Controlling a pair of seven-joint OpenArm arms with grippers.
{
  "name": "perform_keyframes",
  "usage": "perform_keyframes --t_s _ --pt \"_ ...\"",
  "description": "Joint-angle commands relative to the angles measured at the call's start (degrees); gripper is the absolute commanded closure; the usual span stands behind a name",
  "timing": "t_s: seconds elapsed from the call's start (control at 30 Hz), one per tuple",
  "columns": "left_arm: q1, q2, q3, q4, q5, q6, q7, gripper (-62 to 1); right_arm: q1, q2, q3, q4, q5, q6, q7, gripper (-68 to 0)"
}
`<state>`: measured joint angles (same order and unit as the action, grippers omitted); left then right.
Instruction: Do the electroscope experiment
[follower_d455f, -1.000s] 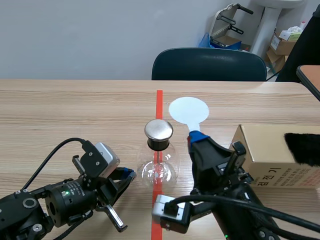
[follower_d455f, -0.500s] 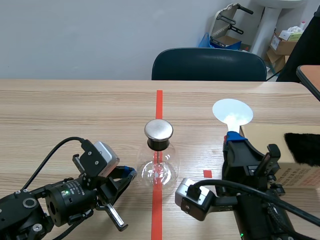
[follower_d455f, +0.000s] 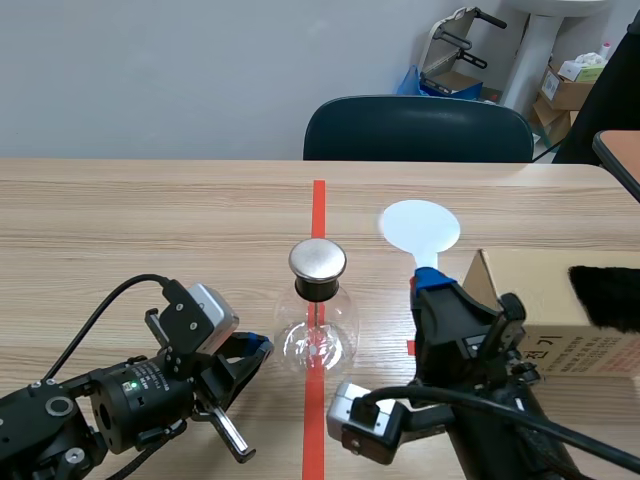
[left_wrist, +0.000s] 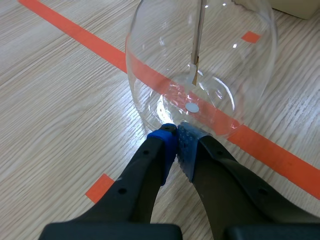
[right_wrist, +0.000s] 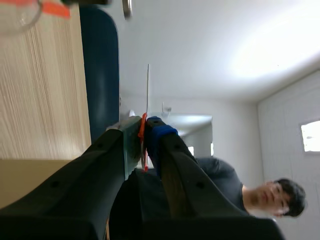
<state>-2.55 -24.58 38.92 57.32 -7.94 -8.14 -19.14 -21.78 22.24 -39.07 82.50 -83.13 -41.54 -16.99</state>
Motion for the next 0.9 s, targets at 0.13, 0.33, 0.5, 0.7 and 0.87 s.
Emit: perform_keyframes --t_s 0.13,0.33,0.5,0.7,0.87 --pt "-0.2 0.6 -0.4 0.8 -0.3 -0.1 -0.8 -3.1 0.5 0.2 0.5 1.3 -0.2 -3.3 7.6 -1.0" --pt "-0.2 0.6 -0.4 0.8 -0.3 -0.1 -0.9 -3.1 0.5 0.2 0.5 1.3 -0.2 -3.3 15.0 -1.0" --pt "-0.2 0.6 -0.4 0.8 -0.3 -0.1 -1.9 -3.1 0.5 0.2 0.5 1.3 -0.2 -3.3 19.5 -1.0" --pt "-0.2 0.6 -0.4 0.8 -0.3 -0.1 -2.1 -3.1 0.5 0.1 0.5 1.3 -0.2 -3.3 21.2 -1.0" --pt "-0.2 0.6 -0.4 0.8 -0.3 -0.1 -2.1 -3.1 0.5 0.1 0.5 1.3 -0.2 -3.3 21.2 -1.0"
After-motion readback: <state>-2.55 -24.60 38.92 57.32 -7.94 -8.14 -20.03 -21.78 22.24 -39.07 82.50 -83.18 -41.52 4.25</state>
